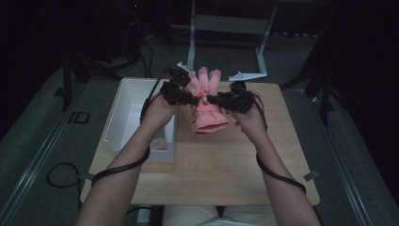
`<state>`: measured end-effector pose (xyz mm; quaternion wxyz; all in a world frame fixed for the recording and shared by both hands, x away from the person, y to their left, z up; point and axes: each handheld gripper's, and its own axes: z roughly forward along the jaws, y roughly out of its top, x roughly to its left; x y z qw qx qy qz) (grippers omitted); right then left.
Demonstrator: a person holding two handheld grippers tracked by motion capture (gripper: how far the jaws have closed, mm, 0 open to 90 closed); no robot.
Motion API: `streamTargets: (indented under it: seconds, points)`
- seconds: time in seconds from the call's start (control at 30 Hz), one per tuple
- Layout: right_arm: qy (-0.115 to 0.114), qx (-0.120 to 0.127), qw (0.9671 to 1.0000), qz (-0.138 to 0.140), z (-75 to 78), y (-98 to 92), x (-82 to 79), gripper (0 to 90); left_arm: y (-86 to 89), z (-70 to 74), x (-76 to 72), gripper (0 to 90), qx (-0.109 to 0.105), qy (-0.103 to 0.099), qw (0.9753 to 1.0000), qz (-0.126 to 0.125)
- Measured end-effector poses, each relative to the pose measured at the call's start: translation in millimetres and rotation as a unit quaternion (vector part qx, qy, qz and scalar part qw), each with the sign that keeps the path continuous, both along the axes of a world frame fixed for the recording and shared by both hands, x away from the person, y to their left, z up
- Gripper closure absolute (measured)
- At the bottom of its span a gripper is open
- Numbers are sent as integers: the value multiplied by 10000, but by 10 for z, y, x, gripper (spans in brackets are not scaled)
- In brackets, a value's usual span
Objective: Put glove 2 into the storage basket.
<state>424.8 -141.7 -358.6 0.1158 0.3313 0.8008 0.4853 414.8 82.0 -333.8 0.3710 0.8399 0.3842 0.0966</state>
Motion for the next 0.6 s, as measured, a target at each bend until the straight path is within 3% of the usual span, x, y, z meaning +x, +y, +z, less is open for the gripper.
streamTargets:
  seconds: [0.33,0.6]
  points:
    - [-84,47,9995,298,181,483,36,672,504,217,-123,789,140,-87,9992,369]
    - [-9,33,9984,557,161,971,86,672,929,183,-193,789,213,-14,9973,697]
